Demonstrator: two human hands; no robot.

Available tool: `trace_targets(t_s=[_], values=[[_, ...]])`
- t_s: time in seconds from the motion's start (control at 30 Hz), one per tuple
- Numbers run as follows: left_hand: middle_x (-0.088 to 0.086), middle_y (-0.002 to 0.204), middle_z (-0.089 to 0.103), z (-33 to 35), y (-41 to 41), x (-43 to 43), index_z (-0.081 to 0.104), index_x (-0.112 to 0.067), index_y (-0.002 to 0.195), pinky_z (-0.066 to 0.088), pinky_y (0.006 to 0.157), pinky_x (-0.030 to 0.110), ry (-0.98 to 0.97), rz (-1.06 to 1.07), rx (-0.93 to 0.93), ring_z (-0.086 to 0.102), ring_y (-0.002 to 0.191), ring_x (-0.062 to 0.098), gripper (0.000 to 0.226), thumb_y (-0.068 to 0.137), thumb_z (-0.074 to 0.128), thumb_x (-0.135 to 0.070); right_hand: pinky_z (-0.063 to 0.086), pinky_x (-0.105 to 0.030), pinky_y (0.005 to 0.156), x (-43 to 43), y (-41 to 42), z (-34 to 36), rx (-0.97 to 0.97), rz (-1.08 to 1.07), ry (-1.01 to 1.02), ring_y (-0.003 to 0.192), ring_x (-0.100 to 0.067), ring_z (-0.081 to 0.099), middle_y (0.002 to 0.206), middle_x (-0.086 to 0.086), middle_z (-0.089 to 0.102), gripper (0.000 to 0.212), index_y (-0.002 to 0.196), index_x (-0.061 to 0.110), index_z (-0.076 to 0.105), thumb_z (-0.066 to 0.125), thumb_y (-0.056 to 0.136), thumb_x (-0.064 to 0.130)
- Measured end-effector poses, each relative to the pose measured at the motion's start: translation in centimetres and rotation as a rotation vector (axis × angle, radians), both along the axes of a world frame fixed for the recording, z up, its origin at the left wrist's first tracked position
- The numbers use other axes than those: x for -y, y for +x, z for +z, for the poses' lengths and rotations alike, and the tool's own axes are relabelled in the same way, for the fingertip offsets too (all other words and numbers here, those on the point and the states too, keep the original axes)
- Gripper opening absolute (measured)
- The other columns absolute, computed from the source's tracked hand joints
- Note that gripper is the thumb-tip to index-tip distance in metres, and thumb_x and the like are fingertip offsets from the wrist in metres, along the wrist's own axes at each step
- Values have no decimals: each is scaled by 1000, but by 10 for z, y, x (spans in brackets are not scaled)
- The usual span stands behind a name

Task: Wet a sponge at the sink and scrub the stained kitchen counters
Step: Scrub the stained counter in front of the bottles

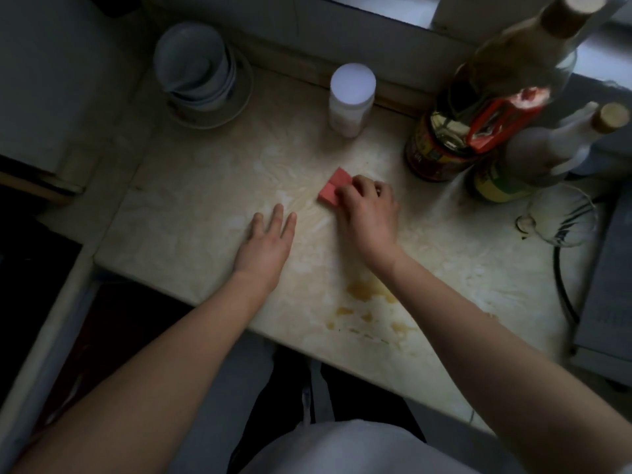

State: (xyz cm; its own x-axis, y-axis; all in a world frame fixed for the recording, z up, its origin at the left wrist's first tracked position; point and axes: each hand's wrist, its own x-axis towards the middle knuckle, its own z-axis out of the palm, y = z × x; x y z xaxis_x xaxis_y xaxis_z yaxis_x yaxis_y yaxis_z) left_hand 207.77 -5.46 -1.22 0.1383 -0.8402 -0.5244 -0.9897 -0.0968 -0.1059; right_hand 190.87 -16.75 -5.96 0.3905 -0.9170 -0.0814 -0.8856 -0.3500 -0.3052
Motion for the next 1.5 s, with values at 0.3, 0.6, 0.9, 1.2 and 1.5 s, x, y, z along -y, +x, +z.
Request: trace_targets(t_s=[0.3, 0.6, 0.9, 1.2, 1.5], values=[[9, 163, 9, -5, 9, -31, 11, -23, 156, 39, 106, 43, -143, 154, -112, 15, 146, 34, 107, 73, 76, 1, 42, -41, 85, -127, -28, 2, -10, 125, 11, 115, -34, 48, 137, 1, 56, 30, 123, 36, 62, 54, 94, 35], [11, 155, 30, -7, -13, -68, 36, -14, 145, 42, 102, 40, -245, 76, -136, 32, 138, 30, 58, 90, 53, -4, 42, -41, 86, -194, -50, 7, -20, 239, 64, 114, -32, 50, 135, 5, 56, 26, 117, 37, 60, 61, 91, 38], [10, 160, 19, 2, -35, -72, 25, -15, 149, 38, 108, 40, -141, 92, -127, 24, 143, 28, 83, 84, 72, -30, 40, -41, 87, -211, -70, 11, -53, 364, 111, 116, -31, 47, 136, 2, 52, 36, 124, 34, 58, 62, 90, 43], [12, 161, 11, 6, -44, -48, 11, -13, 154, 34, 112, 42, -62, 90, -97, 18, 146, 31, 105, 78, 78, -41, 43, -43, 89, -193, -80, 6, -56, 243, 33, 119, -33, 50, 141, 1, 53, 26, 119, 32, 59, 57, 93, 34], [8, 163, 3, 4, -53, -7, 0, -33, 154, 39, 106, 44, -15, 51, -75, 13, 146, 34, 119, 70, 85, -31, 39, -47, 97, -108, -75, 9, -55, 97, 47, 132, -38, 43, 149, -2, 50, 29, 124, 32, 60, 47, 98, 34]])
